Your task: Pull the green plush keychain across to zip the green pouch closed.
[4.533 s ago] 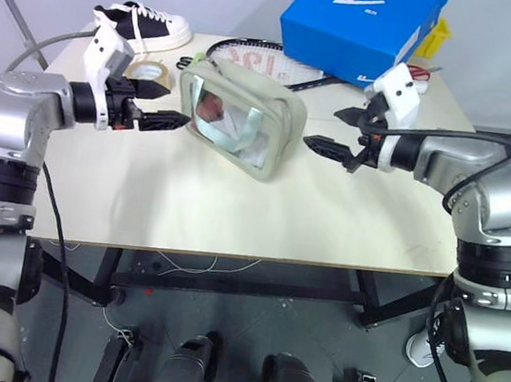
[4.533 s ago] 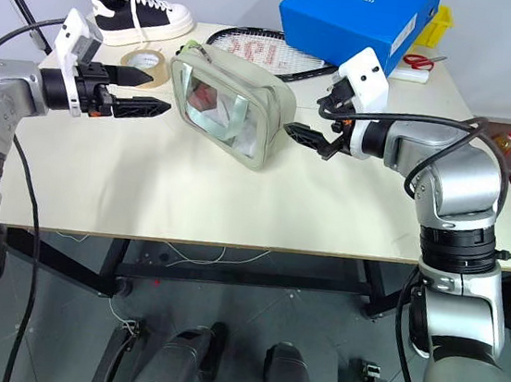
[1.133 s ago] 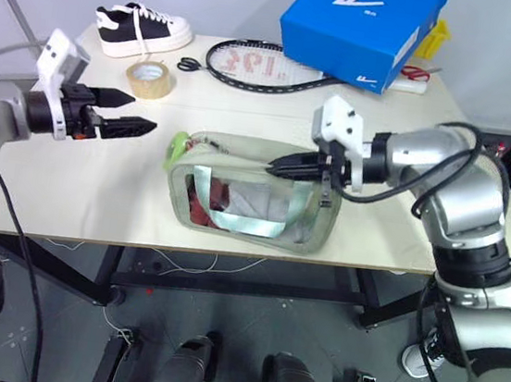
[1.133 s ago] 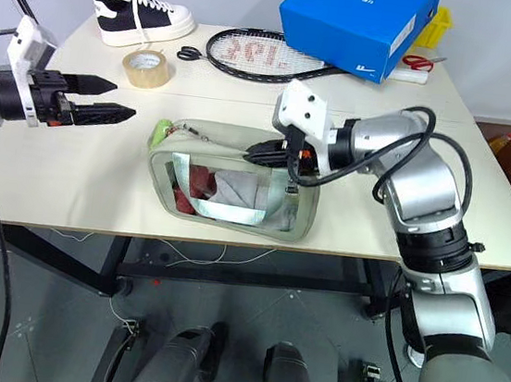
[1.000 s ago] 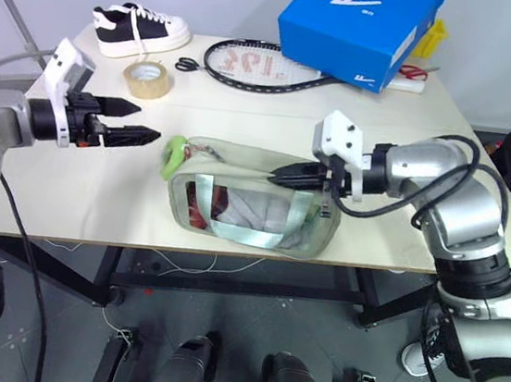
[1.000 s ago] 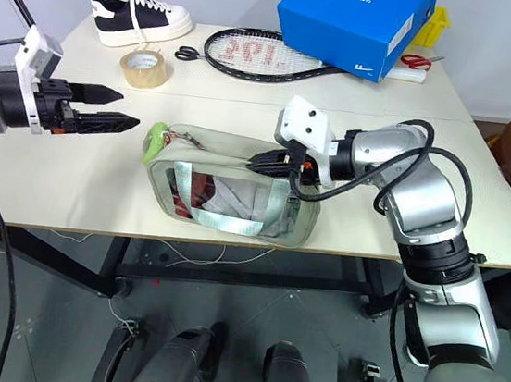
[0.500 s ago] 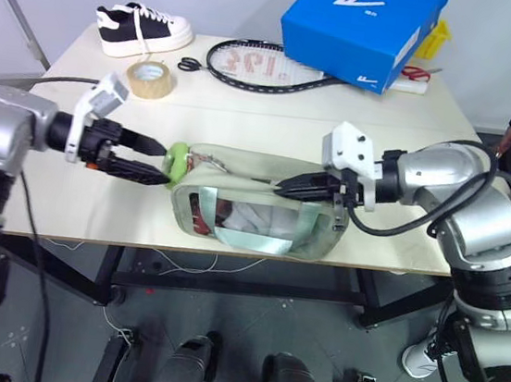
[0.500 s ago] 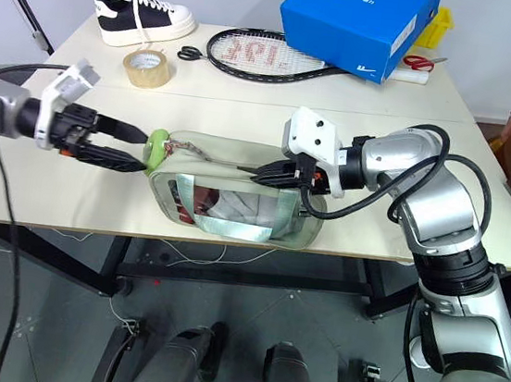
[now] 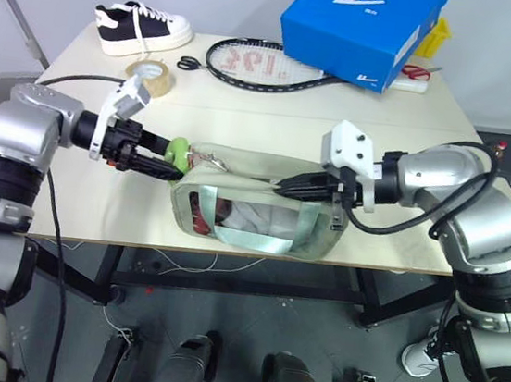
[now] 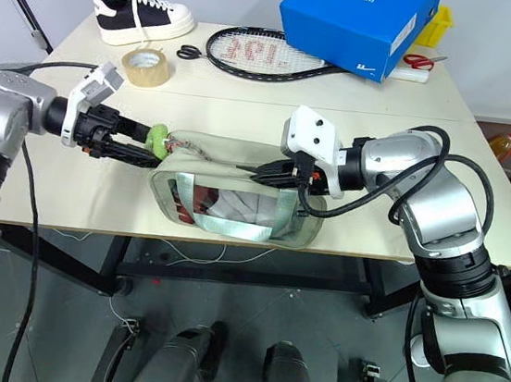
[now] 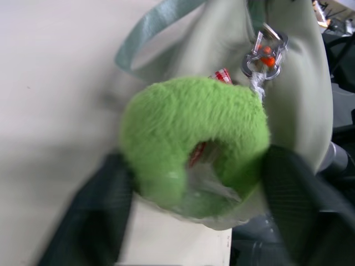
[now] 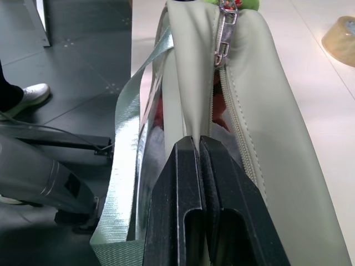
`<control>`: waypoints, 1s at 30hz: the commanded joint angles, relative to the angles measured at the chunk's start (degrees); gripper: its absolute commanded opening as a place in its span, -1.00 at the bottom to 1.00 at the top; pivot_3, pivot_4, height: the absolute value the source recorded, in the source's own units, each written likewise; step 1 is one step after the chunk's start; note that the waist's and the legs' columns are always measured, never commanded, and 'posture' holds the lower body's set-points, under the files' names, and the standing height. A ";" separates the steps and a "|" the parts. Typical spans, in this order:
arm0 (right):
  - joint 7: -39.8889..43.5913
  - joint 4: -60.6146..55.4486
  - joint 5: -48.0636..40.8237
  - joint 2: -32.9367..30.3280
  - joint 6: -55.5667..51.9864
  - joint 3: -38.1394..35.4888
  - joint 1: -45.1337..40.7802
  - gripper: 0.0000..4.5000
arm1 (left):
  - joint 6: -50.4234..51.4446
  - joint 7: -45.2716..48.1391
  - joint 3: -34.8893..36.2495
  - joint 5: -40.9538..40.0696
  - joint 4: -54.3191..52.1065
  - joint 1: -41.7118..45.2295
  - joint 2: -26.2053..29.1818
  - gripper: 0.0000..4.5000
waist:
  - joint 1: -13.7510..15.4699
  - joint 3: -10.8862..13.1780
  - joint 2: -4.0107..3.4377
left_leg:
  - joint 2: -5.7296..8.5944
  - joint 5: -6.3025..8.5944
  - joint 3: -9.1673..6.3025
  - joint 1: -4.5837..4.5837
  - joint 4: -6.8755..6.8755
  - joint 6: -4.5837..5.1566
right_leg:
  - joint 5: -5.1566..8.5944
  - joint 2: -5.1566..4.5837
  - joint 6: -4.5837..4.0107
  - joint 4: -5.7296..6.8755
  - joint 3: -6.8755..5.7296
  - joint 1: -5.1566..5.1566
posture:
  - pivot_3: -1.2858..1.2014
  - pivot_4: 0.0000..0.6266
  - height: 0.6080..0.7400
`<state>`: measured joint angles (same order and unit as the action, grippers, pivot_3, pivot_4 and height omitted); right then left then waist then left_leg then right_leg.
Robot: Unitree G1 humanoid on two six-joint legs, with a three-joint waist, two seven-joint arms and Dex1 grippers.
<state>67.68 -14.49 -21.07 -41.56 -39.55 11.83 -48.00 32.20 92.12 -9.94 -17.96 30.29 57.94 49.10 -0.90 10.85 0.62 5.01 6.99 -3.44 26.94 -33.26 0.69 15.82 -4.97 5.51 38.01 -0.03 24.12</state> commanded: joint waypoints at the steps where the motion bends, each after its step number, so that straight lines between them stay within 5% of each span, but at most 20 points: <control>1: -0.75 -1.21 -0.16 -0.63 -0.05 -0.83 -0.17 -1.00 | 1.90 0.22 3.01 -0.91 -0.96 3.13 1.59 -0.46 | -0.03 0.00 0.00 | 0.00 0.00 0.00 0.00 0.00 0.00 | -0.04 0.00 0.07 0.00 0.00 0.00 | 0.03 -0.52 1.00; 4: -1.06 -1.01 -0.08 -0.58 0.08 -0.86 -0.17 -1.00 | 3.97 -0.05 3.90 -1.73 -1.66 4.54 1.52 -0.99 | -0.06 0.00 0.00 | 0.00 -0.01 0.00 0.00 -0.01 0.00 | -0.07 0.01 0.13 0.00 0.00 0.00 | 0.03 -0.52 1.00; 13: -1.43 0.51 0.33 0.10 0.71 -0.21 -1.27 -1.00 | 13.96 -0.08 4.10 -6.78 -9.19 8.11 -2.33 -0.99 | -0.02 0.01 0.02 | 0.00 0.03 -0.07 0.13 -0.27 0.06 | -0.07 0.05 0.15 0.02 -0.12 -0.05 | 0.03 -0.52 1.00; 18: -2.07 1.03 0.71 0.35 0.96 -0.07 -1.56 -1.00 | 8.94 0.38 -0.59 -7.07 -17.40 0.59 -0.02 -0.99 | -0.37 0.01 0.00 | -0.02 0.02 -0.05 0.13 -0.26 0.07 | -0.08 0.07 0.16 0.11 -0.07 0.00 | 0.03 -0.52 1.00; 22: -2.57 1.01 0.60 0.18 0.66 -0.27 -1.52 -1.00 | 3.01 0.17 -0.99 -3.86 -14.16 0.12 0.16 -0.99 | -0.05 0.01 0.00 | -0.03 0.02 -0.06 0.10 -0.29 0.06 | -0.07 0.08 0.15 0.11 -0.07 -0.03 | 0.03 -0.52 1.00; 23: -2.70 1.01 0.60 0.19 0.63 -0.31 -1.48 -1.00 | 3.19 -0.97 -0.27 -3.83 -12.94 1.12 -0.69 -0.74 | 0.04 0.01 0.00 | -0.02 0.03 -0.06 0.09 -0.30 0.07 | -0.07 0.07 0.14 0.09 -0.07 -0.06 | 0.03 -0.52 1.00; 25: -2.91 1.22 0.69 0.34 0.72 -0.23 -1.50 -1.00 | 4.40 -1.38 0.63 -4.39 -11.44 3.03 -1.44 -0.54 | 0.20 0.01 0.00 | -0.01 0.05 -0.08 0.08 -0.34 0.09 | -0.06 0.06 0.12 0.08 -0.10 -0.08 | 0.03 -0.52 1.00; 30: -3.26 2.10 0.85 0.83 1.30 0.04 -1.72 -1.00 | 7.23 0.07 1.11 -5.65 -10.58 6.68 0.87 0.53 | -0.01 0.01 0.00 | -0.01 0.07 -0.10 0.20 -0.41 0.13 | -0.07 0.08 0.15 0.09 -0.13 -0.02 | 0.03 -0.52 1.00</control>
<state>64.67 -12.15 -20.44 -40.96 -38.89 12.82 -48.29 38.56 91.25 -10.46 -22.75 19.64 62.17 47.61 -0.91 10.86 0.63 5.00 7.06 -3.54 27.14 -33.67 0.83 15.75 -4.87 5.66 38.11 -0.16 24.09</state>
